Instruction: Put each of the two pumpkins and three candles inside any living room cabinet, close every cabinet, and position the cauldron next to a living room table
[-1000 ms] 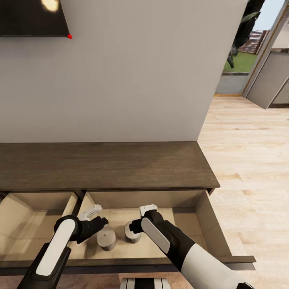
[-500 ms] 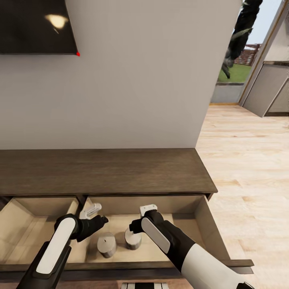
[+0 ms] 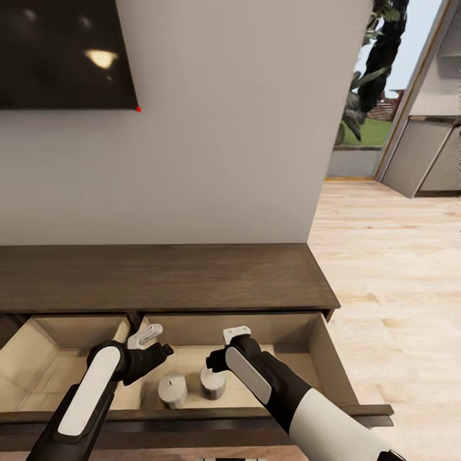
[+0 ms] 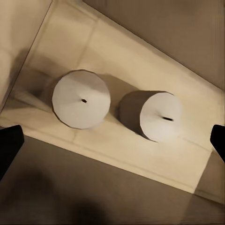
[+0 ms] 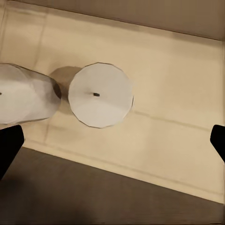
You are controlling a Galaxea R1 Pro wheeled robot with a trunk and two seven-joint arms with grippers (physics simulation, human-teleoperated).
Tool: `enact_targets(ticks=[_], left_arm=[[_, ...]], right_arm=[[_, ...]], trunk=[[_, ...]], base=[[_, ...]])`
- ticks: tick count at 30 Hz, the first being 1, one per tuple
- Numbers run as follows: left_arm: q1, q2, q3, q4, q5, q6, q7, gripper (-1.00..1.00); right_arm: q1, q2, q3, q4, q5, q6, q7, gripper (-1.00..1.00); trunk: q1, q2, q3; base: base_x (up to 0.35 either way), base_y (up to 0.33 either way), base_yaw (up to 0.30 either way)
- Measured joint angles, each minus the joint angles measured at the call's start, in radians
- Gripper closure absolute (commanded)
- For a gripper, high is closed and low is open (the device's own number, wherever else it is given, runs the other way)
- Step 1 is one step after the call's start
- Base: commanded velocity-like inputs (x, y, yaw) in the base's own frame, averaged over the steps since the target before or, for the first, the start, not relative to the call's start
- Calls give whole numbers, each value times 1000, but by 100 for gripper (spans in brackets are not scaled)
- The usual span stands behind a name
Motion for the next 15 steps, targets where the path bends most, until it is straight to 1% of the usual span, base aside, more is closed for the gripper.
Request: enact_targets(ticks=[4,15], left_arm=[[0,0,0,1,0,1,-3,-100],[0,0,0,1,2,1,-5,-100]], right_arm=[[0,0,0,-5,-1,-1,0,-100],[0,0,0,-23,-2,-1,1,-100]], trunk=[[-2,1,15],[-7,3,58]], base=[[-116,7,0],[-7,0,0]])
